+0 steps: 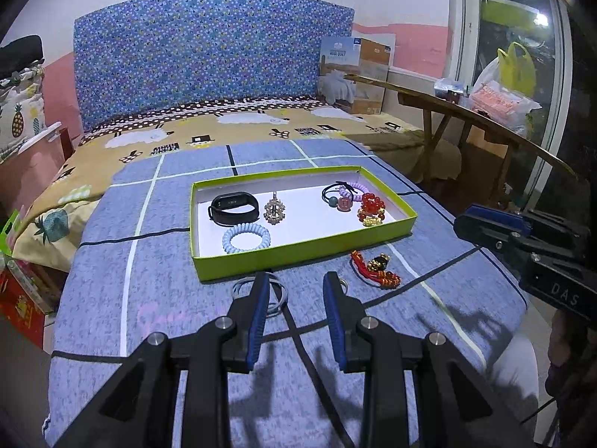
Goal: Organize jewelry
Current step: 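Move the right gripper to the red tassel while the left gripper approaches the grey hair tie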
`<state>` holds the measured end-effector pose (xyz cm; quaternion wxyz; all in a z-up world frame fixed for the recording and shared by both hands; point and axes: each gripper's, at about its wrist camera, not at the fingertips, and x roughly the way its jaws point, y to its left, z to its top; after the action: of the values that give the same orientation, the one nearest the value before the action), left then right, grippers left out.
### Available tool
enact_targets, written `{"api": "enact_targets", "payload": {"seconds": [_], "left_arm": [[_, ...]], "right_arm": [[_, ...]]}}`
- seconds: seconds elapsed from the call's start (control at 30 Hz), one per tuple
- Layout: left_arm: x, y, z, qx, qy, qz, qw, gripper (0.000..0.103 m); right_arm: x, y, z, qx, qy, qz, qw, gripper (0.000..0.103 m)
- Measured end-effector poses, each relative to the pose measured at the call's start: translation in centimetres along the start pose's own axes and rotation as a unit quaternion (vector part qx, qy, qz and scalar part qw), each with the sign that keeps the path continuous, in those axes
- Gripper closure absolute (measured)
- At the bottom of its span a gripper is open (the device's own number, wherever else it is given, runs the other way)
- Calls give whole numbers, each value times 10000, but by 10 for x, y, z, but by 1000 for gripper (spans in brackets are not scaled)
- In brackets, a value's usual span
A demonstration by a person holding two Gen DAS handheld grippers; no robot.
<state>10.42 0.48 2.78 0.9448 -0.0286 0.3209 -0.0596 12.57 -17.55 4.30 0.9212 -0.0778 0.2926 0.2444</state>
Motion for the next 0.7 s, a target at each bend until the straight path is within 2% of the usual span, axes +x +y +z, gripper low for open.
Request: {"api": "enact_targets", "payload": {"seconds": [0.57,0.6,0.63,0.7], "left_arm": [[-9,6,-11,5,-45,137,9999,72],[-8,8,-12,3,-30,163,9999,70],[-6,9,-13,-3,-16,178,9998,70],[-3,13,-17,-17,28,201,9998,69]], "right_arm": [[1,9,-5,-89,-18,113,9999,78],[2,8,-6,-77,-4,141,9999,76],[3,7,-7,-66,9,163,9998,69],[7,6,-9,-36,42,205,9998,66]]}}
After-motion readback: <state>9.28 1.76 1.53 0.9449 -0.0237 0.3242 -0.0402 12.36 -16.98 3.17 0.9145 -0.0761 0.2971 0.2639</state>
